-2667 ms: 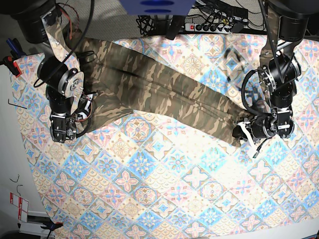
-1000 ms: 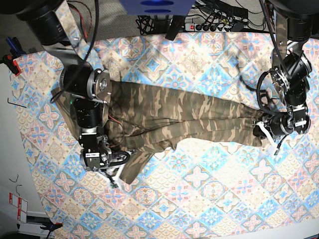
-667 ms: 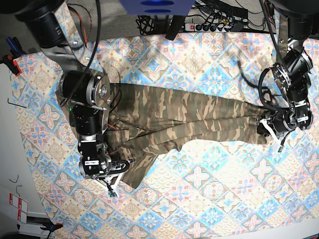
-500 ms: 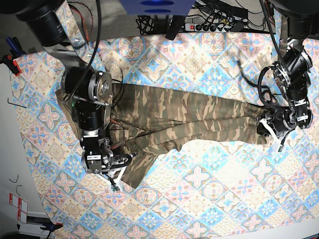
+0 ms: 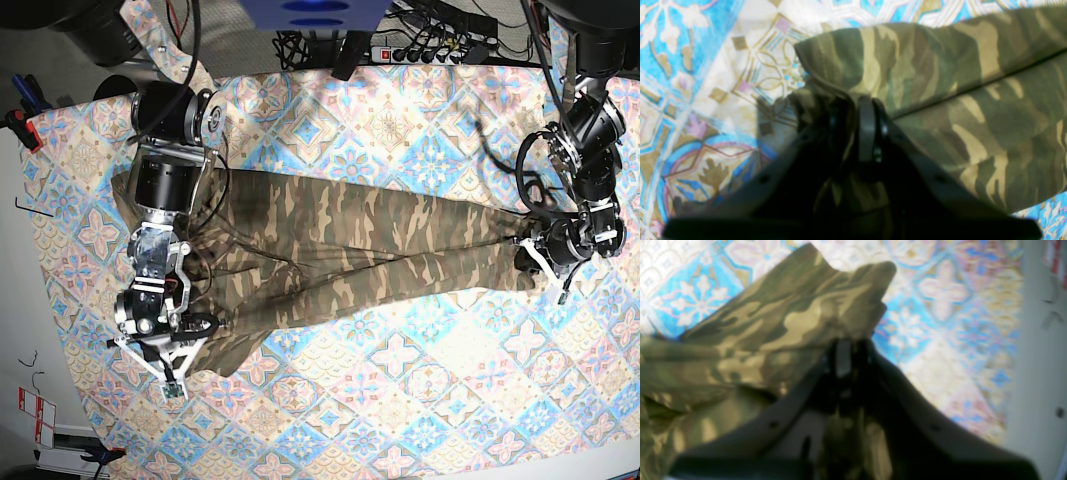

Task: Fold the T-shirt properly
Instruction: 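Straighten the folded strip with the right gripper while the left holds, then release the strip end with the left gripper and regrasp it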

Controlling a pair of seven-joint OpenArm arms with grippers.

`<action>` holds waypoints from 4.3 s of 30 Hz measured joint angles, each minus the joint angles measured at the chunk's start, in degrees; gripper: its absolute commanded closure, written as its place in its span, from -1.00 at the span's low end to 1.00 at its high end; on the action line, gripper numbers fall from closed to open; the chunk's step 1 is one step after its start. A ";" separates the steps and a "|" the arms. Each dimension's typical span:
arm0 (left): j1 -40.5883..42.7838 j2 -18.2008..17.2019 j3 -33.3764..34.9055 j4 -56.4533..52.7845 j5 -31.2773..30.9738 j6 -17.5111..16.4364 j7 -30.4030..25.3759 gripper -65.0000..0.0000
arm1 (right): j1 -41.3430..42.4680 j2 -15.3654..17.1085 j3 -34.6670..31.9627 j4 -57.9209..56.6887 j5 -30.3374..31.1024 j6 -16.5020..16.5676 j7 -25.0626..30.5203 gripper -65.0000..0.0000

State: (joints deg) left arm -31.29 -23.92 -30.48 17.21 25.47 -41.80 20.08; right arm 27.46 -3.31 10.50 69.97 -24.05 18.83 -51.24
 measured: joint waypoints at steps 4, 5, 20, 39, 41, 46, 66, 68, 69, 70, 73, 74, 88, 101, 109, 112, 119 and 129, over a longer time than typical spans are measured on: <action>0.00 0.44 0.00 0.00 0.07 0.17 0.00 0.79 | -4.72 0.35 0.11 5.73 -0.55 7.58 -6.14 0.86; 0.02 0.66 0.00 0.00 0.04 0.20 0.00 0.79 | -5.90 0.28 0.24 7.39 -0.39 7.96 -7.69 0.86; -0.28 1.22 4.57 0.04 -0.09 0.39 -0.90 0.79 | -18.86 -0.04 -0.07 27.19 1.53 7.98 -18.91 0.86; -0.26 1.42 4.63 0.20 -0.04 0.81 -0.98 0.74 | -22.53 0.44 4.04 7.82 -1.49 7.34 -18.36 0.73; -0.31 1.53 4.63 0.22 -0.07 0.81 -0.68 0.60 | -22.77 0.50 4.20 8.02 -1.62 7.28 -17.40 0.55; -0.28 1.57 4.63 0.28 -0.07 -0.61 -0.79 0.18 | -23.26 0.66 4.17 10.05 -1.64 7.30 -16.41 0.22; 10.82 6.47 -0.09 36.72 2.23 1.38 26.91 -0.04 | -23.89 0.31 3.80 12.15 -0.28 7.50 -14.56 0.05; 12.98 7.39 -0.09 41.99 2.78 1.53 28.17 -0.04 | -23.74 0.33 3.80 12.15 -0.33 7.50 -14.49 0.05; 13.84 7.78 -0.07 44.09 2.47 1.51 28.52 -0.04 | -23.69 0.33 3.80 12.15 -0.37 7.50 -14.51 0.05; 14.64 8.17 -0.02 45.94 2.38 1.44 28.72 -0.04 | -23.71 0.35 3.82 12.15 -0.33 7.50 -14.49 0.05; 15.28 8.68 0.00 48.09 2.38 1.44 29.00 -0.04 | -23.69 0.37 3.80 12.15 -0.35 7.52 -14.51 0.05; 15.23 8.66 0.00 48.39 2.27 1.44 29.00 -0.04 | -23.71 0.39 3.80 12.15 -0.35 7.50 -14.51 0.05; 18.84 11.41 -10.45 64.85 -1.75 1.88 34.91 -0.48 | -23.89 0.44 3.82 12.15 -0.37 7.50 -14.56 0.05; 24.65 5.95 -10.12 58.25 -16.90 1.66 36.02 -0.69 | -24.22 0.44 3.82 12.15 -0.55 7.50 -14.32 0.05; 25.75 -2.38 -5.42 41.79 -35.34 2.49 30.10 -0.69 | -24.83 0.44 3.80 12.15 -0.52 7.50 -13.88 0.05; 25.20 -1.99 -2.69 37.86 -37.73 1.90 27.17 -0.69 | -24.81 0.44 3.80 12.15 -0.52 7.50 -13.92 0.05; 22.38 -1.68 -0.11 29.81 -37.81 1.55 20.90 -0.69 | -24.96 0.46 3.76 12.17 -0.48 7.50 -13.88 0.05; 20.81 -0.17 4.55 26.23 -38.12 2.64 17.44 -0.15 | -25.09 0.44 3.76 12.17 -0.52 7.50 -13.88 0.05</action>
State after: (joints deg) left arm -10.48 -24.10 -25.93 43.44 -12.64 -39.16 37.52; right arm 2.37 -2.87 14.26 82.15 -24.58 26.33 -65.12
